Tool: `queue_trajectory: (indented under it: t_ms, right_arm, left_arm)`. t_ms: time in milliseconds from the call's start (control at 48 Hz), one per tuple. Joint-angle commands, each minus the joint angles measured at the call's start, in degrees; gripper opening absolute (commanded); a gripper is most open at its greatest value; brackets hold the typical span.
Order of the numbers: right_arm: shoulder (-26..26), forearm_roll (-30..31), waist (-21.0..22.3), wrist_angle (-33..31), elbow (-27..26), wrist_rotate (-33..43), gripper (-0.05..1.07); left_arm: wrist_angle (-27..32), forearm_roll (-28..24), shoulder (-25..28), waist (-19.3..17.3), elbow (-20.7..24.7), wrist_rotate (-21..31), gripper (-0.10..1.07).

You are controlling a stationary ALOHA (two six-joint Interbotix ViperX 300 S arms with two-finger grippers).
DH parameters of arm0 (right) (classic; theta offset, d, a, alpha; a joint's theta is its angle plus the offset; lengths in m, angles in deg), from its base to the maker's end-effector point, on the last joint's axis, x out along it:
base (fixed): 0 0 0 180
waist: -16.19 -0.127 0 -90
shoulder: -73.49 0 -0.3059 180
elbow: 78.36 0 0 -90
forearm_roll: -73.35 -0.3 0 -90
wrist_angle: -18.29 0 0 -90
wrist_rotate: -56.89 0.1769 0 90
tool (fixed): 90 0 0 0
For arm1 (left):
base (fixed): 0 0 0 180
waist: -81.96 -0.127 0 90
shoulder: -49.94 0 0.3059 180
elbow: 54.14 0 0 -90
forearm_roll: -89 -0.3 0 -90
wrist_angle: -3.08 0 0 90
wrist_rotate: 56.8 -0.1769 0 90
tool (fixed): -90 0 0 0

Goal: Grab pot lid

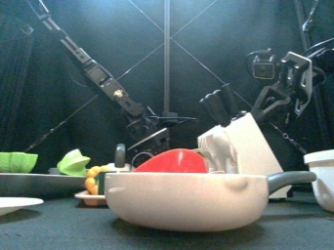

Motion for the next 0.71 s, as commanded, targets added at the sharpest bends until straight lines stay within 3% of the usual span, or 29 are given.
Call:
queue_trajectory:
  t_ms: [0, 333, 688]
  right_arm:
    - [0.3, 0.1, 0.1, 0.3, -0.6, -0.2, 0.41]
    - [0.2, 0.1, 0.1, 0.3, -0.5, -0.2, 0.41]
    - [0.2, 0.1, 0.1, 0.2, -0.5, -0.2, 0.41]
  left_arm:
    - [-0.2, -0.1, -1.0, 0.0, 1.4, 0.0, 0.78]
    - [0.0, 0.0, -0.8, 0.0, 2.3, 0.0, 0.68]
    - [2.8, -0.4, -5.9, 0.1, 1.8, 0.0, 0.68]
